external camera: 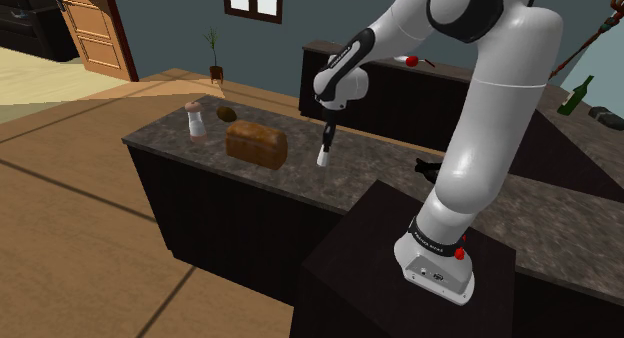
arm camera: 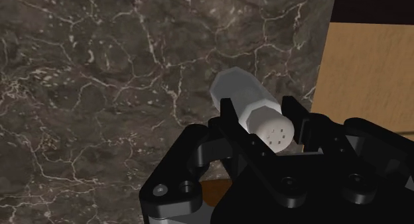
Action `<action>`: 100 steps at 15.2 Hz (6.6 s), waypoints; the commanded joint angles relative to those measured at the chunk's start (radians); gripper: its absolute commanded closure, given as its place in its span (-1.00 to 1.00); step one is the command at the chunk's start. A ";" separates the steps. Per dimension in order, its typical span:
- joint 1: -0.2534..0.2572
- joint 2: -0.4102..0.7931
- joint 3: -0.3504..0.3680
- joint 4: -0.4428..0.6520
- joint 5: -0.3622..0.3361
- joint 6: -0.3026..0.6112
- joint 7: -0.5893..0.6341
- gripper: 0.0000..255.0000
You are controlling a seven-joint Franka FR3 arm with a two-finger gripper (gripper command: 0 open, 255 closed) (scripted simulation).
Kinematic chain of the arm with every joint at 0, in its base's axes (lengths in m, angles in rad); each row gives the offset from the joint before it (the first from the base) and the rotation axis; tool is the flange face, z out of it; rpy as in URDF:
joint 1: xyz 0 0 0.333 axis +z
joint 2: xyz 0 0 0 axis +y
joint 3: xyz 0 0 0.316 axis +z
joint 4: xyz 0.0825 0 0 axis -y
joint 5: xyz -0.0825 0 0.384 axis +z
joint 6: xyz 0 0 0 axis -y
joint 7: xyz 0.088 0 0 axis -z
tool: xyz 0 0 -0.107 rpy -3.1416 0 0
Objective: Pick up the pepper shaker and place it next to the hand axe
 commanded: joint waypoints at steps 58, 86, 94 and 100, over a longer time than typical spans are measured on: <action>-0.514 -0.659 -0.560 -0.220 -0.620 -0.335 -0.629 1.00; -0.298 -0.130 -0.848 -0.325 -0.219 0.195 -0.975 1.00; -0.393 0.020 -0.705 -0.321 0.040 0.270 -1.156 1.00; -0.392 0.020 -0.705 -0.321 0.040 0.270 -1.156 -1.00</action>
